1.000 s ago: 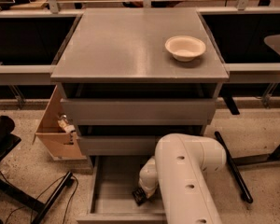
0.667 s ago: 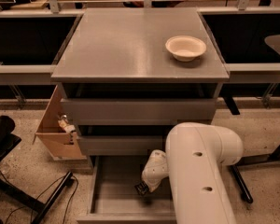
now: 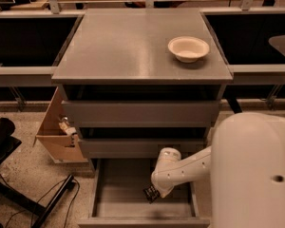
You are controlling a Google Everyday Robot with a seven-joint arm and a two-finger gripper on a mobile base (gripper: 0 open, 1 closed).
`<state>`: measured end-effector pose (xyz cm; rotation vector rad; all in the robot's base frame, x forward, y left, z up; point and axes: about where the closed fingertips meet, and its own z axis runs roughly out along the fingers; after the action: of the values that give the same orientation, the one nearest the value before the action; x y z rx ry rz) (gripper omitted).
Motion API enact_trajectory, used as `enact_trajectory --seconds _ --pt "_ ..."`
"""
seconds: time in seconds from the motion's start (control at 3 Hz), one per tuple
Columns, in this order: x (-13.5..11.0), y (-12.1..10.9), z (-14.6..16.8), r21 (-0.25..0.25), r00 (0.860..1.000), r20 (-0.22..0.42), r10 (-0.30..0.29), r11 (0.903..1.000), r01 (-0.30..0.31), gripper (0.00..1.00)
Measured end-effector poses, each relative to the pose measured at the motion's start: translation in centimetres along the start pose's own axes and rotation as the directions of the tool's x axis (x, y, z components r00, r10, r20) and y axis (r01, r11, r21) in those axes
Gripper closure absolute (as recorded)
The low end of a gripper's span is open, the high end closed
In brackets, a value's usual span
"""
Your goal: Pick rxbar chocolate from bottom drawer and place on counter
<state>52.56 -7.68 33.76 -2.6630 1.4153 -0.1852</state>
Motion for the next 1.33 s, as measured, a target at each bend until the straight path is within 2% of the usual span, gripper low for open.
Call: enact_trajectory --seconds 0.33,0.67,1.0,1.33 --pt "1.0 2.4 -7.5 -0.006 1.0 -0.004 -0.009 0.9999 0.009 1.0" --pt "5.3 0.3 -19.8 0.031 0.997 -0.072 0.012 0.9995 -0.009 1.0" --pt "5.8 -1.1 -27.5 0.013 0.997 -0.08 0.018 0.9998 -0.017 1.0" --pt "5.8 -1.2 -27.5 0.014 0.997 -0.08 0.018 0.9998 -0.016 1.0"
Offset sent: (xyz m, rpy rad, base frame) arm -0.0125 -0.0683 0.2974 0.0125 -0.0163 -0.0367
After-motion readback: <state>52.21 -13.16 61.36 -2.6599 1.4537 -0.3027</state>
